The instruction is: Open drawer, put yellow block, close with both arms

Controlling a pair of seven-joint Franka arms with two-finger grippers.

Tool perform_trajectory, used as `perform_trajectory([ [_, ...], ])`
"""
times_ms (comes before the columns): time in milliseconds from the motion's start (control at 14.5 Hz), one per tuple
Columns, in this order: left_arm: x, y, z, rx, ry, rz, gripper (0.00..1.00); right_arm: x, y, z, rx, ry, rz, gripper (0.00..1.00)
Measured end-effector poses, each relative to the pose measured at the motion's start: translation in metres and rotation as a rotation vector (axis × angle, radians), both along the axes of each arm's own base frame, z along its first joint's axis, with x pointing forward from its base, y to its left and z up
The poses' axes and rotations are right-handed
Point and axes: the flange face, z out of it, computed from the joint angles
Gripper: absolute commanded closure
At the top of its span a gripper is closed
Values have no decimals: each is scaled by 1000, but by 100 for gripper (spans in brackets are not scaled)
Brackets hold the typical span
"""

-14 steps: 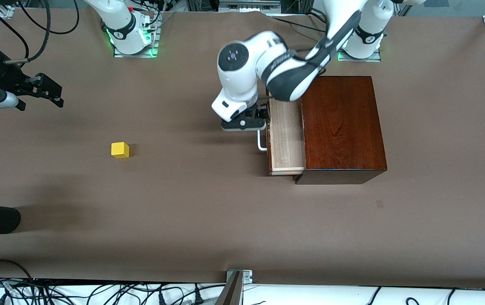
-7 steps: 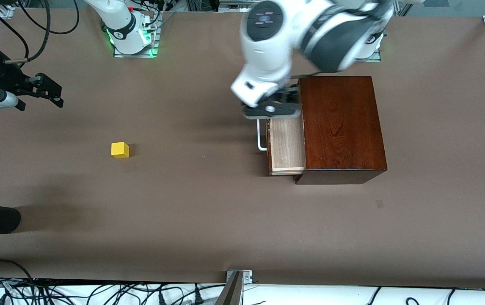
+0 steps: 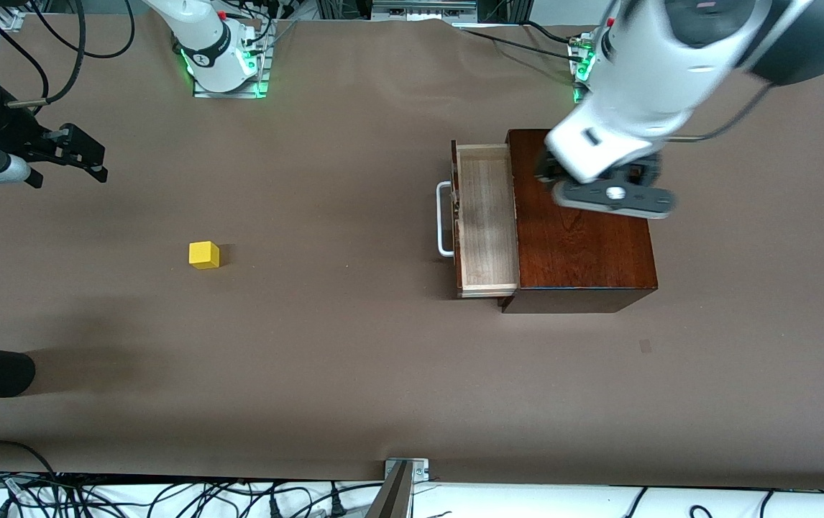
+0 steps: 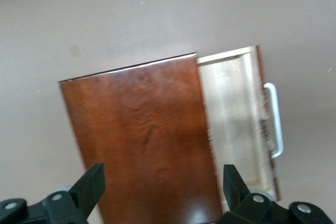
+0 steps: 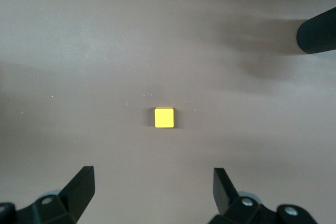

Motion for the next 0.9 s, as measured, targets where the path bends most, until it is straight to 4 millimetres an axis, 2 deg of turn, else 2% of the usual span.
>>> perform_trajectory([
  [276,4,111,-8,-28,-4,-46,0,0,0,0,0,0,0,0],
  [483,3,180,-3,-41,-89,-5,0,0,0,0,0,0,1,0],
  [621,-2,206,1,-43,-119,30,0,0,0,0,0,0,0,0],
  [898,-8,233,3,-41,-119,77,0,0,0,0,0,0,0,0],
])
